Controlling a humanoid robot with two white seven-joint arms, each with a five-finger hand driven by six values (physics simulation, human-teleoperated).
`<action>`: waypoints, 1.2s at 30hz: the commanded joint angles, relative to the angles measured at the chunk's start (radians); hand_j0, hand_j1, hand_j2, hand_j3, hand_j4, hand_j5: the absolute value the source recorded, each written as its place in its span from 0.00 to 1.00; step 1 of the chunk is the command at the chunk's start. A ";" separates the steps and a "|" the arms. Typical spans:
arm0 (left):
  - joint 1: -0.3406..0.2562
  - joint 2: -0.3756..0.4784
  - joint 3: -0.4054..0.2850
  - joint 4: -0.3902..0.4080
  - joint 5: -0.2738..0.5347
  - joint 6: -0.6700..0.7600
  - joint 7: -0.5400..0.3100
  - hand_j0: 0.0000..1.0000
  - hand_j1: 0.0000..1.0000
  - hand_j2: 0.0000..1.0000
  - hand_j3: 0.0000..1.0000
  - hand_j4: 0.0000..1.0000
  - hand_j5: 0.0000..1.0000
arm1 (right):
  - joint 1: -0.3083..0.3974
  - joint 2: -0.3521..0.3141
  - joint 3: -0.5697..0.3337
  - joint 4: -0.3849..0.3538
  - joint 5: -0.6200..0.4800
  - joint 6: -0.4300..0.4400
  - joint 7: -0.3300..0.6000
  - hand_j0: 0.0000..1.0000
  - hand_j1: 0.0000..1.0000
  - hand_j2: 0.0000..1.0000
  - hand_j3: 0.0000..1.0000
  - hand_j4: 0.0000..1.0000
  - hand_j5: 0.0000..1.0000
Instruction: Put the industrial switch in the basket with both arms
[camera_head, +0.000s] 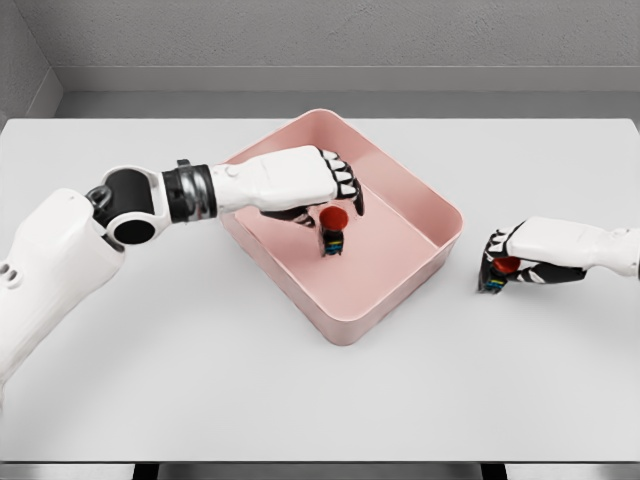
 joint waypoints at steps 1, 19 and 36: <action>0.000 -0.004 0.000 0.001 0.012 0.002 0.003 1.00 1.00 1.00 1.00 1.00 1.00 | 0.000 -0.006 -0.006 0.002 -0.006 0.002 0.000 0.45 0.45 0.45 0.45 0.45 0.45; 0.101 0.737 0.032 -0.309 0.205 0.002 0.161 1.00 1.00 1.00 1.00 1.00 1.00 | -0.058 -0.063 -0.130 -0.007 -0.007 0.002 -0.001 0.45 0.45 0.45 0.45 0.45 0.45; 0.104 0.725 0.033 -0.316 0.205 0.002 0.150 1.00 1.00 1.00 1.00 1.00 1.00 | -0.173 -0.017 -0.130 -0.087 -0.007 0.002 0.000 0.44 0.44 0.44 0.44 0.44 0.44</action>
